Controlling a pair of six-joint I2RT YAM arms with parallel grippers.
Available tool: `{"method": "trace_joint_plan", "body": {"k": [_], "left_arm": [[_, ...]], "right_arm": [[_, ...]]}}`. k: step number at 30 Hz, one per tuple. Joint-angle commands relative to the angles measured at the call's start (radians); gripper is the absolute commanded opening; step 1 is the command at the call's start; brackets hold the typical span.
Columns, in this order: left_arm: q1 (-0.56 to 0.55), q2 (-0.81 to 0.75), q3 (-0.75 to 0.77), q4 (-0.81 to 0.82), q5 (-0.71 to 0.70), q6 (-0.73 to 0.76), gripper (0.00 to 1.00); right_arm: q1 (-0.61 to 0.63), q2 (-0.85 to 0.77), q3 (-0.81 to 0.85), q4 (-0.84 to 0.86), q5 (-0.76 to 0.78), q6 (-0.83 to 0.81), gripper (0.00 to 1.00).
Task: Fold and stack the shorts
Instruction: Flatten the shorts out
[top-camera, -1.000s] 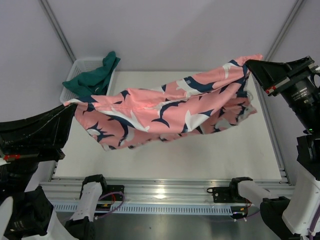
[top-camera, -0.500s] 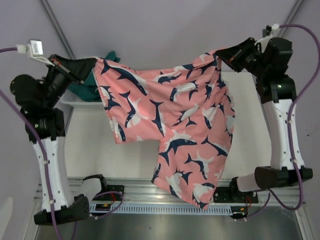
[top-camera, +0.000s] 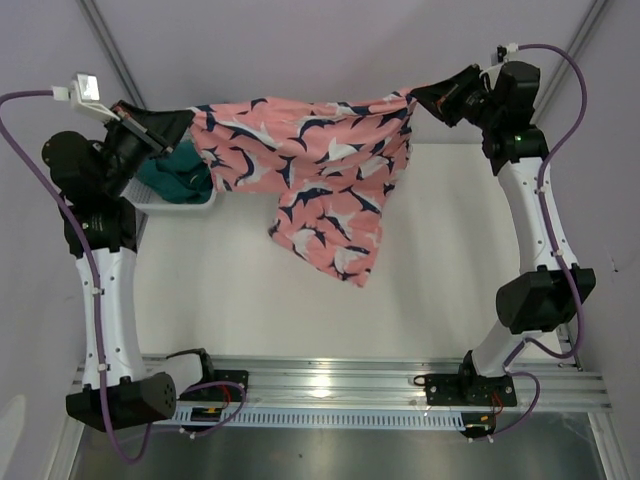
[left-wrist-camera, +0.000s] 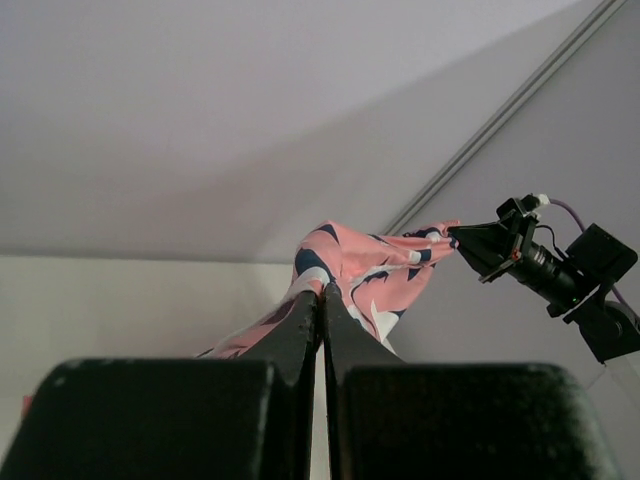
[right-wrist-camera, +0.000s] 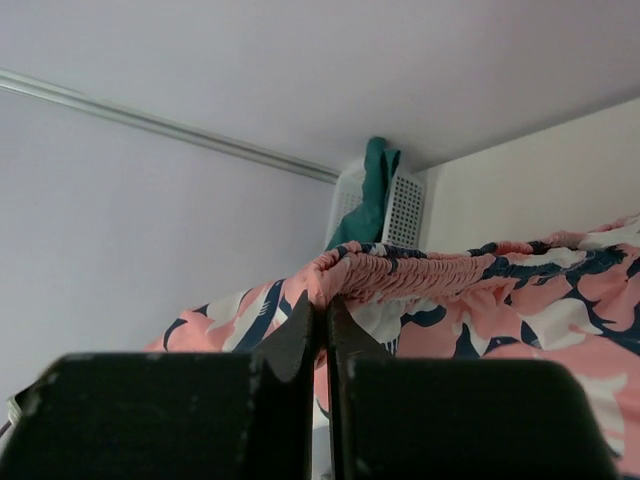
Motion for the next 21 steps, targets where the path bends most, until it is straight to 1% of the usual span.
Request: {"method": "trace_joint_plan", "body": {"k": [1,3,5,6,8,10,11,12,13,14,15,16,18,21], "left_arm": [[0.016,0.015,0.125,0.021,-0.015,0.034,0.00],[0.025,0.047,0.195,0.010,-0.003,0.033,0.00],[0.032,0.067,0.224,-0.005,0.011,0.025,0.00],[0.034,0.075,0.261,-0.008,0.017,0.019,0.00],[0.035,0.071,0.278,-0.017,0.029,0.019,0.00],[0.035,0.043,0.283,-0.030,0.025,0.031,0.00],[0.037,0.032,0.280,-0.047,0.023,0.039,0.00],[0.037,0.022,0.275,-0.051,0.022,0.053,0.00],[0.035,-0.001,0.261,-0.060,0.020,0.059,0.00],[0.037,-0.009,0.254,-0.061,0.016,0.065,0.00],[0.037,-0.015,0.249,-0.065,0.012,0.070,0.00],[0.042,-0.017,0.249,-0.067,0.014,0.070,0.00],[0.045,-0.008,0.258,-0.070,0.034,0.053,0.00],[0.051,0.015,0.342,-0.088,0.042,0.044,0.00]], "right_arm": [[-0.004,0.011,0.124,0.115,-0.053,0.014,0.00],[-0.016,0.028,0.153,0.138,-0.092,0.026,0.00],[-0.027,0.054,0.193,0.140,-0.116,0.044,0.00],[-0.030,0.057,0.198,0.141,-0.133,0.049,0.00],[-0.030,0.034,0.187,0.141,-0.139,0.048,0.00],[-0.027,0.004,0.158,0.123,-0.130,0.037,0.00],[-0.027,-0.038,0.103,0.123,-0.132,0.032,0.00],[-0.030,-0.059,0.065,0.144,-0.139,0.040,0.00],[-0.033,-0.107,-0.019,0.176,-0.144,0.046,0.00],[-0.039,-0.107,-0.020,0.176,-0.150,0.055,0.00],[-0.051,-0.147,-0.100,0.219,-0.162,0.075,0.00],[-0.056,-0.164,-0.129,0.236,-0.162,0.081,0.00],[-0.064,-0.188,-0.137,0.219,-0.156,0.074,0.00],[-0.065,-0.191,-0.089,0.183,-0.162,0.074,0.00]]}}
